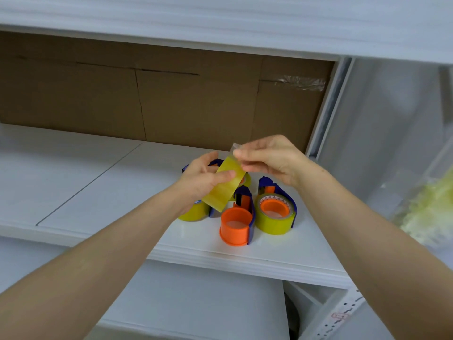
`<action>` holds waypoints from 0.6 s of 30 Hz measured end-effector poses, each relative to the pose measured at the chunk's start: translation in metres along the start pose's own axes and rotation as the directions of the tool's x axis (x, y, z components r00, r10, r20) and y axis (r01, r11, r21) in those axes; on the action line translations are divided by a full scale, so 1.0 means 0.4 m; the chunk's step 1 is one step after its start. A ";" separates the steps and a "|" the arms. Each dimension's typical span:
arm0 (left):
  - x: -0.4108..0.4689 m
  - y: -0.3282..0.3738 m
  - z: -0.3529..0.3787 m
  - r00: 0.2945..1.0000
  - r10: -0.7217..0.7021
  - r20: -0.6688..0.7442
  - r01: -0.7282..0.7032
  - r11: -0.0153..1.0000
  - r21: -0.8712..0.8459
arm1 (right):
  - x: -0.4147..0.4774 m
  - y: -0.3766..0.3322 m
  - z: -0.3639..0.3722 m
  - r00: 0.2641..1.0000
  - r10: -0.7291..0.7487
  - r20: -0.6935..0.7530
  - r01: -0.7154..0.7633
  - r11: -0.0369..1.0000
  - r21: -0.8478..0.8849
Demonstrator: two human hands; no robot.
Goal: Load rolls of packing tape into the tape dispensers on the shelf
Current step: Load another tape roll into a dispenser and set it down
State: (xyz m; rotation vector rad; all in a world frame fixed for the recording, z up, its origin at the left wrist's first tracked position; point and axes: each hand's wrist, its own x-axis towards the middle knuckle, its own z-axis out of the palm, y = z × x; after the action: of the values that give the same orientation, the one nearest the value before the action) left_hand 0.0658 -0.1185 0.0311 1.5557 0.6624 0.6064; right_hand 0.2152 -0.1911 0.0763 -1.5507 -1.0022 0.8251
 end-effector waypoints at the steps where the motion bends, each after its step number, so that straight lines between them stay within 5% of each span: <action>1: -0.001 -0.004 0.002 1.000 0.004 0.009 -0.004 1.000 0.002 | -0.001 0.005 -0.003 1.000 0.010 -0.026 -0.011 0.999 -0.042; 6: -0.007 -0.014 0.009 0.998 0.029 0.052 -0.027 0.999 -0.044 | 0.000 0.032 0.001 0.979 -0.083 -0.188 0.053 0.986 -0.161; 14: -0.006 -0.019 -0.006 0.993 0.092 0.076 -0.090 0.995 -0.031 | 0.010 0.073 0.061 0.985 0.162 -0.059 -0.135 0.938 0.321; 18: 0.000 -0.041 -0.002 0.984 0.136 0.113 -0.141 0.989 0.037 | 0.021 0.079 0.087 0.952 0.275 -0.134 -0.222 0.923 0.314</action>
State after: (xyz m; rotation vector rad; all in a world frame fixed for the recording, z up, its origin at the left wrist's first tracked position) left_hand 0.0642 -0.1170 0.0149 1.6739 0.4902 0.6076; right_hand 0.1931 -0.1722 0.0386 -1.4771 -0.5293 0.9486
